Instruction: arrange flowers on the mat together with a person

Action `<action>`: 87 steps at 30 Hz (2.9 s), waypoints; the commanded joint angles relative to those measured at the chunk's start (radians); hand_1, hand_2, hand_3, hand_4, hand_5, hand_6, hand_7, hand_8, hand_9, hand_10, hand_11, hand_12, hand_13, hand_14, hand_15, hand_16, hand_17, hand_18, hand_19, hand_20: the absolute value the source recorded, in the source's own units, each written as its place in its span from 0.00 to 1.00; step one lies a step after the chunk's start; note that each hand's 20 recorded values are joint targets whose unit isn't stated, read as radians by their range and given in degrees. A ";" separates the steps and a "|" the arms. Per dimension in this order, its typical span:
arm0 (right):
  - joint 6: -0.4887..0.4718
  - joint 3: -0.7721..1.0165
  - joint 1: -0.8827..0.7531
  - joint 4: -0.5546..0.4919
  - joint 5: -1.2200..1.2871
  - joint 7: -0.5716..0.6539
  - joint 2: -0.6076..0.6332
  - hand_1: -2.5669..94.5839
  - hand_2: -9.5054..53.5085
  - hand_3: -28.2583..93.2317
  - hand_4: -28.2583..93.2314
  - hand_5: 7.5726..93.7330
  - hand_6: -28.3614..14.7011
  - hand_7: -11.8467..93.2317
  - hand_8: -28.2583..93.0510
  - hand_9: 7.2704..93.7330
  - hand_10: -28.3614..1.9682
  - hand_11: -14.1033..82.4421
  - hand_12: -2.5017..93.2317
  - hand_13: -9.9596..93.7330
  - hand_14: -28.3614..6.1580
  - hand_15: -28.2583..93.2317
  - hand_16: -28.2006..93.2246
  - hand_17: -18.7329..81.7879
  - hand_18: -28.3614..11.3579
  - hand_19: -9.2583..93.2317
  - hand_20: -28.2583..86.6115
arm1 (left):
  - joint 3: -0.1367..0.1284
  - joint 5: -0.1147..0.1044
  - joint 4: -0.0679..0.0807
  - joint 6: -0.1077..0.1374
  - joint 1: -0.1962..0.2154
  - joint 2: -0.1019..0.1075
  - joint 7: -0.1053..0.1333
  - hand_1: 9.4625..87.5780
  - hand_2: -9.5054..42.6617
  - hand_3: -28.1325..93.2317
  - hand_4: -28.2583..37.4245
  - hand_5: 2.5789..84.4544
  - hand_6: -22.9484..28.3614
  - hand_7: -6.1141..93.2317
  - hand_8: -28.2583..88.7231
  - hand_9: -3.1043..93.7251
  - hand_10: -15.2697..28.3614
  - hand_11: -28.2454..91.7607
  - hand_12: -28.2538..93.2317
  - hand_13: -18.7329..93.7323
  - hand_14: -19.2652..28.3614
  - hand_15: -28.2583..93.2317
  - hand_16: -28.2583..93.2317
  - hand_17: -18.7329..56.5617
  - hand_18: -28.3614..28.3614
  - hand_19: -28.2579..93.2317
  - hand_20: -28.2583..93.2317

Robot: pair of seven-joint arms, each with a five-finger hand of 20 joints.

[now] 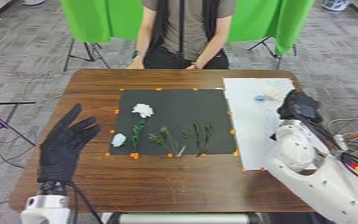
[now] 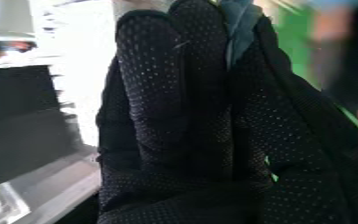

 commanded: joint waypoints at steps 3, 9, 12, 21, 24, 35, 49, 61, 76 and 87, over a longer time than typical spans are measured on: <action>0.042 -0.203 0.201 -0.141 0.067 -0.212 -0.182 0.68 0.00 0.76 0.00 0.86 0.69 0.37 0.21 1.00 0.75 0.28 0.42 0.91 0.74 0.61 0.50 0.46 0.32 0.80 0.37 | -0.013 -0.025 -0.012 0.027 0.032 0.007 0.030 0.17 0.33 0.85 0.03 0.39 0.58 0.18 0.16 0.43 0.79 0.45 0.33 0.44 0.94 0.67 0.16 0.21 0.98 0.82 0.18; 0.031 -0.418 0.356 -0.034 0.104 -0.301 -0.343 0.68 0.00 0.76 0.00 0.86 0.69 0.37 0.21 1.00 0.75 0.28 0.42 0.91 0.74 0.61 0.50 0.47 0.36 0.79 0.37 | -0.003 -0.025 -0.010 0.025 0.020 0.023 0.040 0.16 0.33 0.85 0.03 0.39 0.58 0.18 0.16 0.43 0.79 0.45 0.33 0.44 0.94 0.67 0.16 0.21 0.98 0.82 0.18; 0.017 -0.490 0.402 0.013 0.112 -0.315 -0.397 0.68 0.00 0.76 0.00 0.85 0.70 0.37 0.21 1.00 0.76 0.27 0.42 0.91 0.75 0.61 0.50 0.47 0.38 0.78 0.36 | 0.011 -0.024 0.000 0.017 -0.007 0.023 0.036 0.16 0.33 0.85 0.03 0.39 0.58 0.18 0.16 0.43 0.79 0.45 0.33 0.44 0.94 0.67 0.16 0.21 0.98 0.82 0.18; -0.009 -0.626 0.451 0.100 0.131 -0.391 -0.451 0.67 0.00 0.76 0.00 0.83 0.72 0.39 0.20 0.98 0.74 0.27 0.43 0.88 0.76 0.61 0.51 0.45 0.43 0.74 0.35 | 0.025 -0.028 -0.001 0.033 -0.019 0.048 0.043 0.17 0.33 0.85 0.02 0.39 0.58 0.18 0.16 0.43 0.79 0.45 0.33 0.43 0.93 0.66 0.16 0.21 0.98 0.82 0.18; -0.041 -0.655 0.461 0.113 0.101 -0.394 -0.453 0.66 0.00 0.76 0.00 0.82 0.72 0.40 0.20 0.98 0.73 0.27 0.43 0.87 0.75 0.61 0.51 0.45 0.43 0.73 0.35 | 0.026 -0.029 0.000 0.032 -0.019 0.049 0.043 0.16 0.33 0.85 0.03 0.39 0.59 0.18 0.16 0.43 0.79 0.45 0.33 0.43 0.93 0.66 0.16 0.21 0.98 0.82 0.18; -0.153 -0.640 0.448 0.119 0.088 -0.378 -0.452 0.61 0.00 0.76 0.00 0.79 0.74 0.34 0.18 0.92 0.68 0.28 0.41 0.74 0.66 0.67 0.47 0.35 0.34 0.72 0.40 | 0.028 -0.022 0.003 0.022 -0.025 0.045 0.035 0.16 0.33 0.85 0.03 0.39 0.59 0.18 0.16 0.42 0.79 0.45 0.33 0.43 0.93 0.66 0.16 0.21 0.98 0.82 0.18; -0.210 -0.641 0.460 0.093 0.055 -0.332 -0.456 0.45 0.00 0.83 0.00 0.70 0.73 0.28 0.12 0.78 0.53 0.49 0.24 0.71 0.53 0.78 0.38 0.32 0.26 0.70 0.44 | 0.031 -0.018 0.002 0.021 -0.026 0.048 0.022 0.17 0.33 0.85 0.03 0.39 0.59 0.18 0.16 0.43 0.79 0.45 0.33 0.43 0.93 0.66 0.16 0.21 0.98 0.82 0.18; -0.228 -0.628 0.465 0.075 0.069 -0.326 -0.454 0.42 0.00 0.81 0.00 0.68 0.71 0.27 0.11 0.77 0.49 0.54 0.25 0.69 0.46 0.82 0.38 0.33 0.17 0.72 0.45 | 0.025 -0.008 -0.002 0.020 -0.025 0.038 0.008 0.17 0.33 0.85 0.03 0.39 0.59 0.18 0.16 0.43 0.79 0.46 0.33 0.43 0.93 0.66 0.16 0.21 0.98 0.82 0.18; -0.208 -0.614 0.458 0.069 0.121 -0.336 -0.453 0.33 0.27 0.86 0.01 0.68 0.69 0.24 0.12 0.80 0.46 0.49 0.23 0.70 0.39 0.82 0.38 0.33 0.12 0.72 0.45 | 0.027 -0.010 -0.001 0.019 -0.024 0.041 0.010 0.17 0.33 0.86 0.04 0.39 0.59 0.18 0.16 0.43 0.79 0.45 0.33 0.43 0.93 0.67 0.16 0.21 0.98 0.82 0.18; -0.170 -0.636 0.468 0.084 0.099 -0.330 -0.461 0.50 0.30 0.84 0.00 0.76 0.66 0.24 0.18 0.89 0.57 0.44 0.23 0.75 0.53 0.76 0.38 0.36 0.13 0.72 0.46 | 0.032 -0.010 0.000 0.020 -0.029 0.044 0.011 0.17 0.33 0.86 0.04 0.39 0.59 0.18 0.17 0.43 0.79 0.45 0.33 0.43 0.93 0.67 0.16 0.21 0.98 0.82 0.18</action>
